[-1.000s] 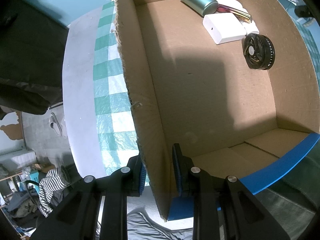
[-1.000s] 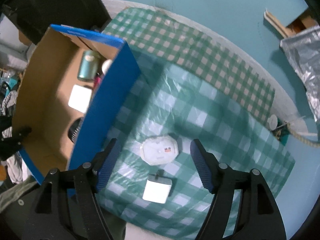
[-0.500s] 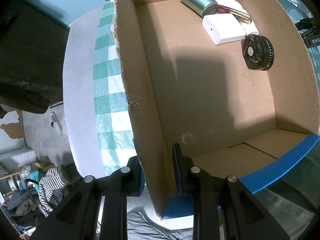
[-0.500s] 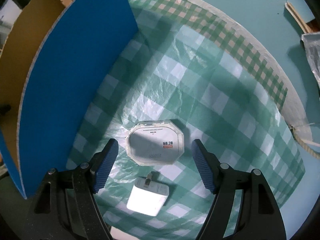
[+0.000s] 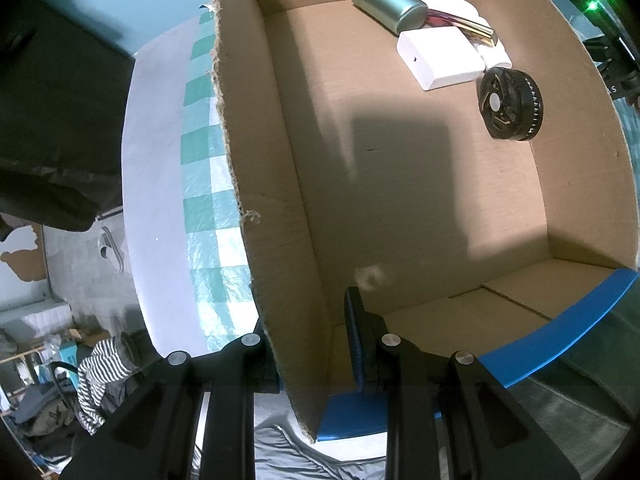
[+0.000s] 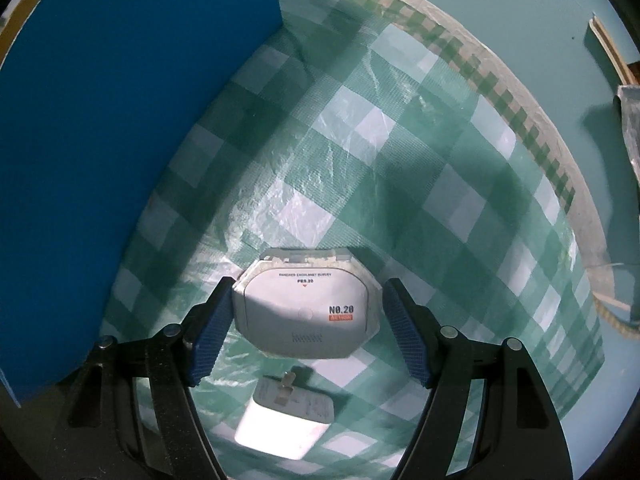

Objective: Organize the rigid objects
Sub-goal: 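Move the right gripper to the white octagonal power bank and grasp it, then carry the white power bank into the box with the right gripper and release it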

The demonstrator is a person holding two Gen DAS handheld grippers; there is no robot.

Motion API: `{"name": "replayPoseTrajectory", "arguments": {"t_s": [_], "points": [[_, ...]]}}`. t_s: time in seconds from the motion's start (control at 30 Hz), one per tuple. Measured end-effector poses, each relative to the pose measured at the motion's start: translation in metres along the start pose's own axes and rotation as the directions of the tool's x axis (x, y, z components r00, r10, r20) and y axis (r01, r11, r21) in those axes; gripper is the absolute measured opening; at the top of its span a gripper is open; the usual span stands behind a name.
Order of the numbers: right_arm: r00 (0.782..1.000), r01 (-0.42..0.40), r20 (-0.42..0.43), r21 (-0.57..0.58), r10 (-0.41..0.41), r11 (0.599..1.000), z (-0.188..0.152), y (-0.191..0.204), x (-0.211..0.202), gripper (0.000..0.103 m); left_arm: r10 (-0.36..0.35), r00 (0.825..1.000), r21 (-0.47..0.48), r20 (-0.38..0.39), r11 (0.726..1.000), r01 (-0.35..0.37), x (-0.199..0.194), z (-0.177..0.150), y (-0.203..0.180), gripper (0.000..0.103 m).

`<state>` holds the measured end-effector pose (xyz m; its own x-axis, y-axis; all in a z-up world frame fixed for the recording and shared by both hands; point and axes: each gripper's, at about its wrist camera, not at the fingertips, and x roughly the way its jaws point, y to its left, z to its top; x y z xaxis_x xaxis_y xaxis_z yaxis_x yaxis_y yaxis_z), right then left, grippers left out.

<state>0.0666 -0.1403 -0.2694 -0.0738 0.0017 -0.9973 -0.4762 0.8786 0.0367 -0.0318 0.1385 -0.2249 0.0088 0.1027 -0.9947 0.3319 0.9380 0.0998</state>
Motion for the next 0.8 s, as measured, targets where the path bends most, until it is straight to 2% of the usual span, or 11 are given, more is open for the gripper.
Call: {"name": "replayPoseTrajectory", "arguments": {"t_s": [0.13, 0.47, 0.8], "points": [[0.999, 0.032, -0.006, -0.033, -0.032, 0.999, -0.001, 0.007, 0.002, 0.073, 0.000, 1.000, -0.001, -0.002, 1.000, 0.000, 0.000, 0.000, -0.001, 0.024], [1.000, 0.019, -0.013, -0.033, -0.019, 0.999, -0.003, 0.008, 0.004, 0.070, 0.000, 1.000, 0.002, 0.000, 1.000, 0.000, 0.000, 0.002, 0.000, 0.024], [1.000, 0.009, 0.009, -0.001, -0.009, 1.000, 0.000, 0.009, -0.031, 0.070, -0.004, 1.000, 0.001, -0.003, 1.000, 0.004, 0.002, 0.001, 0.001, 0.024]]}}
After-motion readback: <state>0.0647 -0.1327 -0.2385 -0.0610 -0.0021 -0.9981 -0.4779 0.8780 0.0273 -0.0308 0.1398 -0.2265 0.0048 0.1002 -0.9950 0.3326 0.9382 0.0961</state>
